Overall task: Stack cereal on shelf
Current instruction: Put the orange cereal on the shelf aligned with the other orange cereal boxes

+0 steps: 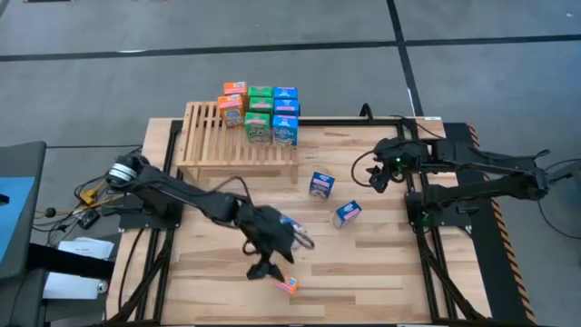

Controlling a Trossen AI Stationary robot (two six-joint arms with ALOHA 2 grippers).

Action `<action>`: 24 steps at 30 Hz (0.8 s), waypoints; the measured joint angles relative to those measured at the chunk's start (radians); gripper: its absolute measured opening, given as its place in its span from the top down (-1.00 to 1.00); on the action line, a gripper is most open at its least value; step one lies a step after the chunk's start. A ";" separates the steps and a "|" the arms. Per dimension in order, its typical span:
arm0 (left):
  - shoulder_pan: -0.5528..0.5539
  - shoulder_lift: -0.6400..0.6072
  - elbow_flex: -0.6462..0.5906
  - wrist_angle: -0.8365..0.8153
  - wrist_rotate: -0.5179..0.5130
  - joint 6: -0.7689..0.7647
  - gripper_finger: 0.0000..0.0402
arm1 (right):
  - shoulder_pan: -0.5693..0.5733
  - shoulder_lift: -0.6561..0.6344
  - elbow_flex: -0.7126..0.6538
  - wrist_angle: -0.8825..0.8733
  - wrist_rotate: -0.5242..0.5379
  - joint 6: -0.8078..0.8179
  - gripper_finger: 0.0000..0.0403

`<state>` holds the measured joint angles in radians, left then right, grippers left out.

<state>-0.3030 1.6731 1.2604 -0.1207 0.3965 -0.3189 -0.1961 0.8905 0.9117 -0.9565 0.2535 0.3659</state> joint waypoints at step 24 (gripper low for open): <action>-0.156 0.181 0.147 -0.268 -0.361 0.207 -0.64 | 0.126 0.113 -0.001 -0.007 -0.019 0.029 -0.19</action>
<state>-0.4590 1.8541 1.4079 -0.3882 0.0350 -0.1115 -0.0698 1.0032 0.9112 -0.9639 0.2340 0.3946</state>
